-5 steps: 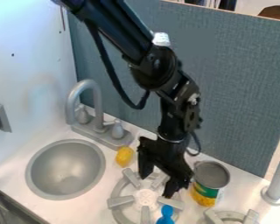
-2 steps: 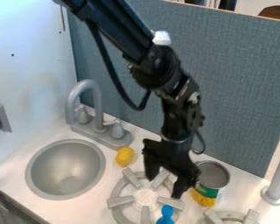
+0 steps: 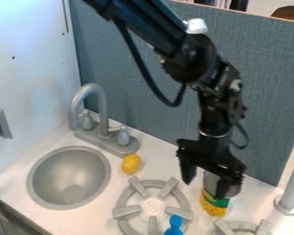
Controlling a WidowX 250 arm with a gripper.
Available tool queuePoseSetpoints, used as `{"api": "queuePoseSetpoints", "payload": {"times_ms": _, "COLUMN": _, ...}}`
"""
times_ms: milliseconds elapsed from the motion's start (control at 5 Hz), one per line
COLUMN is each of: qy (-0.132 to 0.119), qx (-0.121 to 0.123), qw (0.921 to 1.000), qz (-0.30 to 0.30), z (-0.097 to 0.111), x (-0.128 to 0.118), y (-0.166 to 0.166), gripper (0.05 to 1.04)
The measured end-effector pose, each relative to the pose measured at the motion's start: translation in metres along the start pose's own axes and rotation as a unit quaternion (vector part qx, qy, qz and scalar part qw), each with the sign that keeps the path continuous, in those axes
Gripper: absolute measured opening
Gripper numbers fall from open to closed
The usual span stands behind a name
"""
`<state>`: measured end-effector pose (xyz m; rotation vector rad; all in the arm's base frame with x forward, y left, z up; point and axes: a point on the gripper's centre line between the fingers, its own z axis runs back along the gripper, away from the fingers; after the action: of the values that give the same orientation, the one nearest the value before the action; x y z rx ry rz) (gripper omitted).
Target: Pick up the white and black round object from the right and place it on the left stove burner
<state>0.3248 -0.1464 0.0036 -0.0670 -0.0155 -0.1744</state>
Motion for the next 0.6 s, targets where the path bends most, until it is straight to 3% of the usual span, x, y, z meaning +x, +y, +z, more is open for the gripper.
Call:
{"api": "queuePoseSetpoints", "payload": {"times_ms": 400, "qy": 0.030, "qx": 0.005, "qw": 0.9994, "qz": -0.014, "z": -0.013, "x": -0.001, "y": -0.040, "gripper": 0.996}}
{"api": "queuePoseSetpoints", "payload": {"times_ms": 600, "qy": 0.034, "qx": 0.006, "qw": 0.9994, "qz": 0.002, "z": -0.018, "x": 0.000, "y": -0.049, "gripper": 0.996}}
